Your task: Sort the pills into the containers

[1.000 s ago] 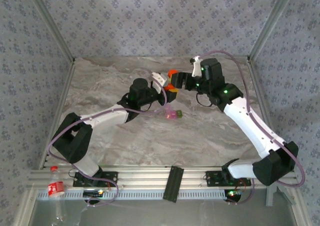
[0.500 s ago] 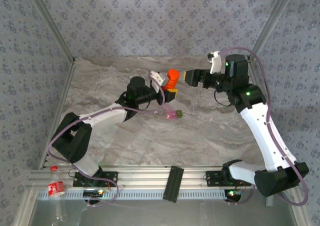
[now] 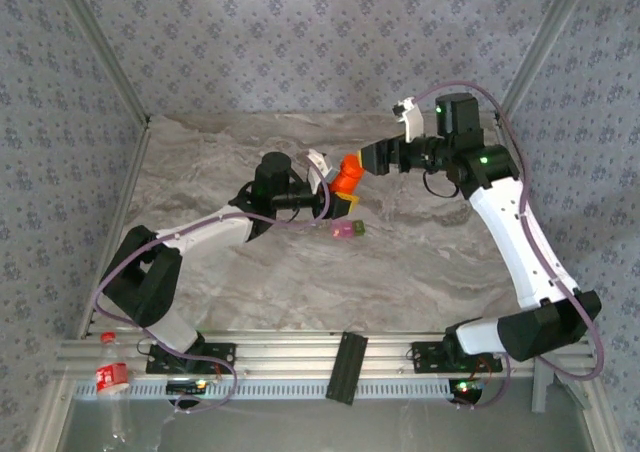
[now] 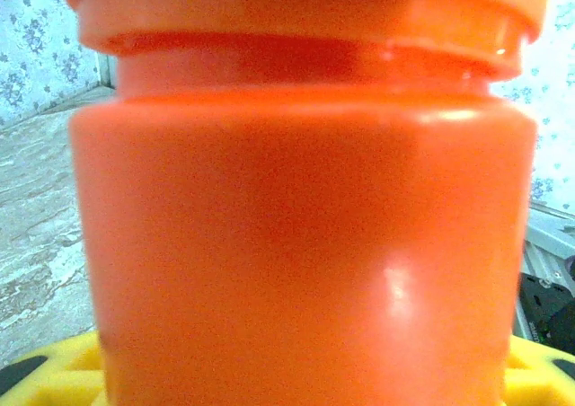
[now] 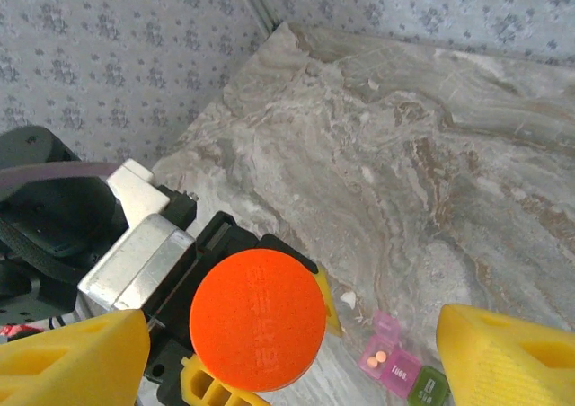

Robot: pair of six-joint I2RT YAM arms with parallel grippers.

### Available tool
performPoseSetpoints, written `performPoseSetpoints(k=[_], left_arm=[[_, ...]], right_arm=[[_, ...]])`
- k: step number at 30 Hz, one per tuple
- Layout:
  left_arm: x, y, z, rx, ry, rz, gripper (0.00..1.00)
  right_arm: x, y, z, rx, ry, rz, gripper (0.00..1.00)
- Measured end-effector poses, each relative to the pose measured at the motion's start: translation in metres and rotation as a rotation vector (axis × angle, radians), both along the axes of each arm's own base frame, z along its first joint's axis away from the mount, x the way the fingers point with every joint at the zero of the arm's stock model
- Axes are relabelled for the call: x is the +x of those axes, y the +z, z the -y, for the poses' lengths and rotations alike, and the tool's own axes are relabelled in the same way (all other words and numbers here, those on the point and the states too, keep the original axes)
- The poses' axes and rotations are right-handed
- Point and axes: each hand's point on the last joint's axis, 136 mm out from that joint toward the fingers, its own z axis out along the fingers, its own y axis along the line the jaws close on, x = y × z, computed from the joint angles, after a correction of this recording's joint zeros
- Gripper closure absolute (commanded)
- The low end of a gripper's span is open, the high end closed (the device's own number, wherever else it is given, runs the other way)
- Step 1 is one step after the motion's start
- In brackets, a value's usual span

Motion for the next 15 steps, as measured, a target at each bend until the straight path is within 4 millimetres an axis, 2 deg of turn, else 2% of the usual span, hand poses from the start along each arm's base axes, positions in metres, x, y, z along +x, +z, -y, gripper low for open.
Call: performPoseSetpoints(k=[6,15], left_arm=[[-0.002,0.006,0.002,-0.010,-0.016,0.007,1.00],[-0.002,0.006,0.002,-0.010,-0.021,0.005,1.00]], right_arm=[[-0.002,-0.013,-0.015,-0.019,0.049,-0.028,0.16],[0.000,-0.021,-0.022,-0.031,0.068,-0.042,0.22]])
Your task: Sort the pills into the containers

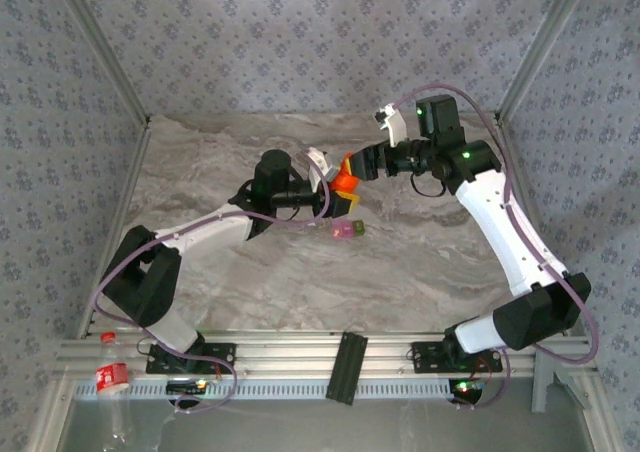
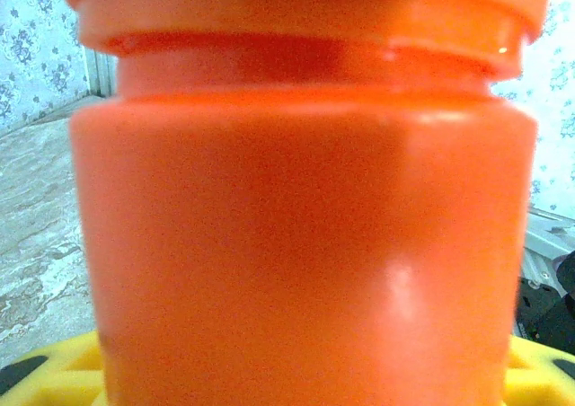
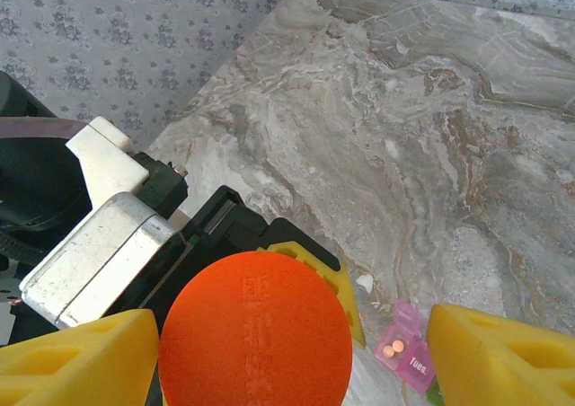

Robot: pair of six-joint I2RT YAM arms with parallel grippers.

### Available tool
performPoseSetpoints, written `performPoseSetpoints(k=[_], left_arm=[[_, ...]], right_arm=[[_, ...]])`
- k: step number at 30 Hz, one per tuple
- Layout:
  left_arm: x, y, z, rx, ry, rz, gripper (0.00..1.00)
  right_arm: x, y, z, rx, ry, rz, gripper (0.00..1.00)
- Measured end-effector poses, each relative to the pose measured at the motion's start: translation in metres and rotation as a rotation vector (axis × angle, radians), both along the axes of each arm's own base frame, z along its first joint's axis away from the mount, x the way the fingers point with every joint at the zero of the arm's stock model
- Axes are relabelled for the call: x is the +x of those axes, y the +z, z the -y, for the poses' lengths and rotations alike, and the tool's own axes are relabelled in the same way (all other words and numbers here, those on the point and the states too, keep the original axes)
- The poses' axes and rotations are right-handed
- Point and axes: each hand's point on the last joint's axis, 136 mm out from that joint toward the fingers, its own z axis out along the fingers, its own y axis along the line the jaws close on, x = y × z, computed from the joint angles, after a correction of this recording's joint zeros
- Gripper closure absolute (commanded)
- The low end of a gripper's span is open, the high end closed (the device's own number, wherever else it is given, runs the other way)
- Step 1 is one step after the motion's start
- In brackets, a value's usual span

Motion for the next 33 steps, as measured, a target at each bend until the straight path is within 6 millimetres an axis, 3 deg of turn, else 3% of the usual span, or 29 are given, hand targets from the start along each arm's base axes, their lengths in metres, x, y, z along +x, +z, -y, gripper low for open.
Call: performPoseSetpoints(k=[12,22,33], left_arm=[[0.000,-0.002,0.000,0.007,0.000,-0.009,1.00],[0.003,-0.008,-0.002,0.026,0.025,-0.031,1.00],[0.019,-0.024,-0.010,0.057,0.147,-0.063,1.00]], right_arm=[[-0.005,0.001,-0.006,0.006,0.025,-0.001,0.47],[-0.002,-0.007,-0.009,0.032,-0.009,0.004,0.51],[0.014,-0.019,-0.023,0.093,-0.259,0.013,0.52]])
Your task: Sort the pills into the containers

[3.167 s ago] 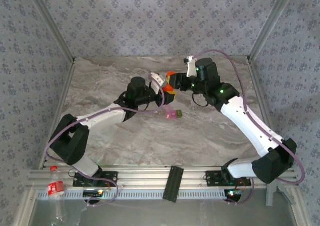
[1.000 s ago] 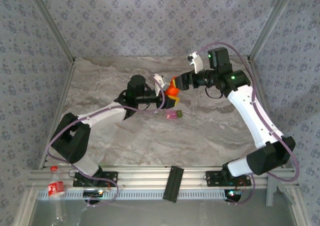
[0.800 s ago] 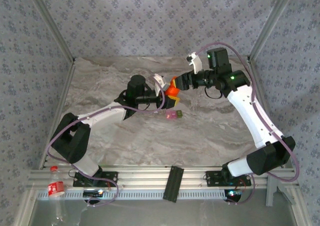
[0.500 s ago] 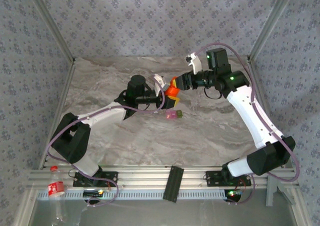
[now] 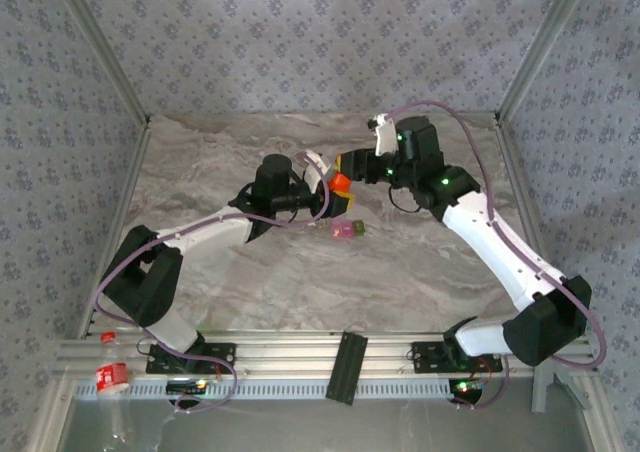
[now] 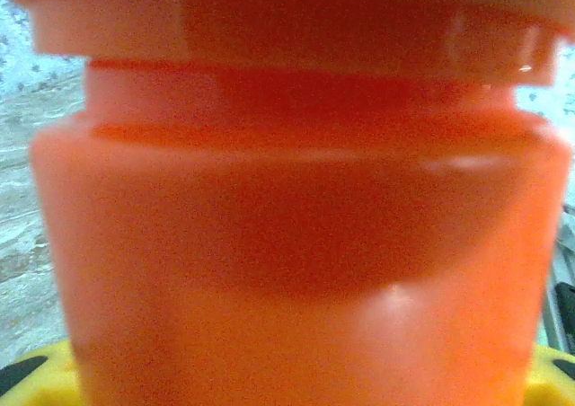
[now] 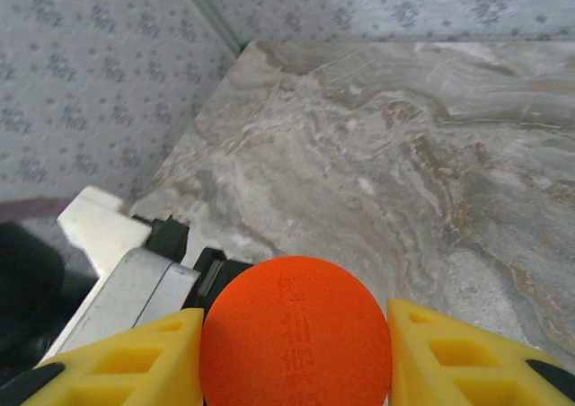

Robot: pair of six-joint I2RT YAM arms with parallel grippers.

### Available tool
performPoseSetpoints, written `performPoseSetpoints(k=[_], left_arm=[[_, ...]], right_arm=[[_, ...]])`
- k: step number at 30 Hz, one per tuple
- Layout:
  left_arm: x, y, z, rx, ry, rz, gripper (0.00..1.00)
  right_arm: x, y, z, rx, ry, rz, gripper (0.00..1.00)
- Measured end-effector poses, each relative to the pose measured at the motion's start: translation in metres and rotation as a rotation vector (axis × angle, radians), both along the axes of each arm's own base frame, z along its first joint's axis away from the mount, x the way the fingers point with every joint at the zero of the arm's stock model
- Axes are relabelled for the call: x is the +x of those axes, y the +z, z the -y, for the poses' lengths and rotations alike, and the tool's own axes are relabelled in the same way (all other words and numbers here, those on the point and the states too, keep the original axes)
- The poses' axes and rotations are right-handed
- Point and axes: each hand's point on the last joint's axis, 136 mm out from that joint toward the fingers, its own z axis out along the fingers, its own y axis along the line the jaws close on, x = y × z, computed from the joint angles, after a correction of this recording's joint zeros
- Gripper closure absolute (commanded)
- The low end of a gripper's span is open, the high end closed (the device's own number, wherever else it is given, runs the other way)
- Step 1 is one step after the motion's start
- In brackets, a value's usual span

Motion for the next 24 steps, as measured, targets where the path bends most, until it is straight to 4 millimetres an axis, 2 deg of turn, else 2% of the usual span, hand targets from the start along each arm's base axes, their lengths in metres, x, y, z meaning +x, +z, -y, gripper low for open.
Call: performPoseSetpoints(k=[6,14,16,21,24], left_arm=[[0.014,-0.001,-0.006,-0.002,0.089,0.014,1.00],[0.026,0.003,-0.007,-0.010,0.163,0.052,1.00],[0.027,0.003,-0.007,-0.012,0.170,0.057,1.00],[0.027,0.005,-0.004,-0.018,0.175,0.072,1.00],[0.025,0.008,-0.001,-0.026,0.167,0.086,1.00]], right_arm=[[0.007,-0.001,-0.002,0.032,-0.112,-0.003,0.51],[0.012,0.000,0.000,0.054,-0.155,-0.012,0.45],[0.013,0.000,0.003,0.056,-0.160,-0.016,0.42],[0.016,-0.001,0.014,0.073,-0.152,-0.054,0.24],[0.014,0.002,0.025,0.089,-0.141,-0.076,0.18]])
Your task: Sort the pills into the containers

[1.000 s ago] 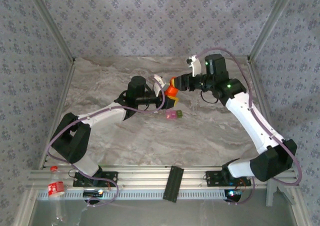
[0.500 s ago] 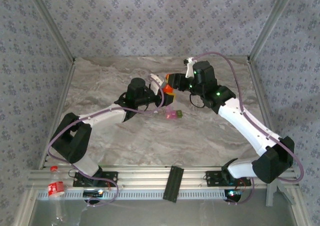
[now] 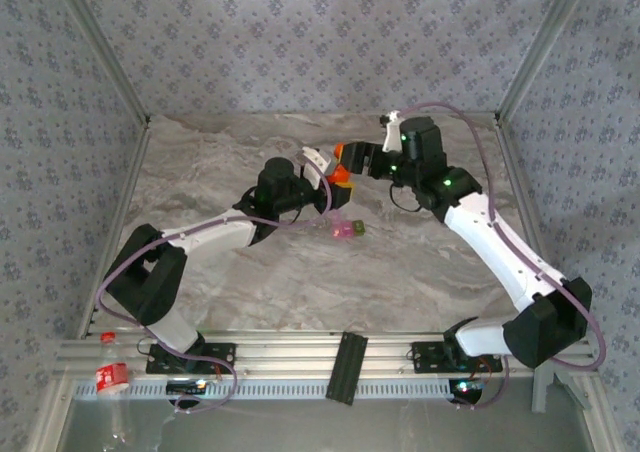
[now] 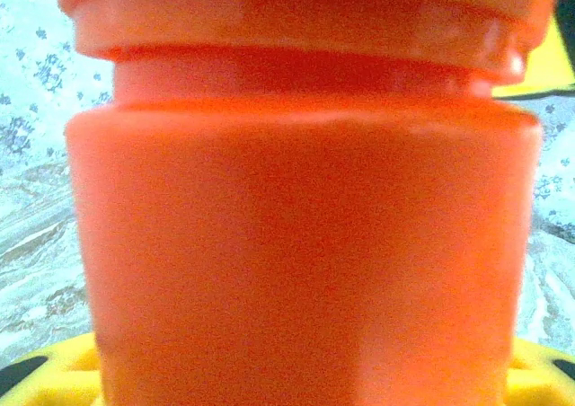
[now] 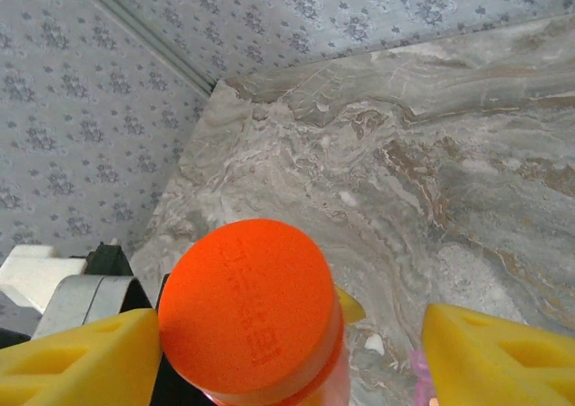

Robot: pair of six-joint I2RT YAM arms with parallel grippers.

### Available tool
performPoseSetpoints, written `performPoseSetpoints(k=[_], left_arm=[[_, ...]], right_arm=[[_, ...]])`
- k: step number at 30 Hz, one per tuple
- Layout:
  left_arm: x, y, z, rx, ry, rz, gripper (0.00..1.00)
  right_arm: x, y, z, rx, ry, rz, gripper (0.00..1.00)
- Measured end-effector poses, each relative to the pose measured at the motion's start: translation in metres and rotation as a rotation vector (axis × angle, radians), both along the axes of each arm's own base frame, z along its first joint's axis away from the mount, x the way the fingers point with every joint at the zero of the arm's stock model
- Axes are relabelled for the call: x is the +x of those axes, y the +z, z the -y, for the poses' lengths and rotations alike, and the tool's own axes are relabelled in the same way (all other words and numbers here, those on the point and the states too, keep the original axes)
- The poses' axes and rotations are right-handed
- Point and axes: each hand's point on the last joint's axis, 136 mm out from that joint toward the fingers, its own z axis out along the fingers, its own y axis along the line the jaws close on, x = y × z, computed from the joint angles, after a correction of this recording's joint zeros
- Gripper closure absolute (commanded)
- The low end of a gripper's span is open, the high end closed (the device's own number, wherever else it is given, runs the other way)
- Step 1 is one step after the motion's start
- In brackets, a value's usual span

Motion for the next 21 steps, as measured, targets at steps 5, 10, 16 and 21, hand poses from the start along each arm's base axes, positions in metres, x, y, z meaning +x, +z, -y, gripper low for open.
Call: performPoseSetpoints(k=[5,10,16,21], left_arm=[[-0.003,0.005,0.002,-0.015,-0.026,0.016,1.00],[-0.012,0.007,0.005,-0.023,-0.088,0.009,1.00],[-0.034,0.007,0.007,-0.016,-0.218,-0.021,1.00],[-0.048,0.009,0.010,-0.010,-0.297,-0.042,1.00]], right_arm=[[-0.003,0.020,0.035,0.006,-0.032,0.024,0.13],[-0.009,0.044,0.055,-0.009,0.009,0.085,0.12],[-0.021,0.046,0.044,-0.081,0.177,0.130,0.12],[-0.031,0.031,0.036,-0.114,0.286,0.104,0.12]])
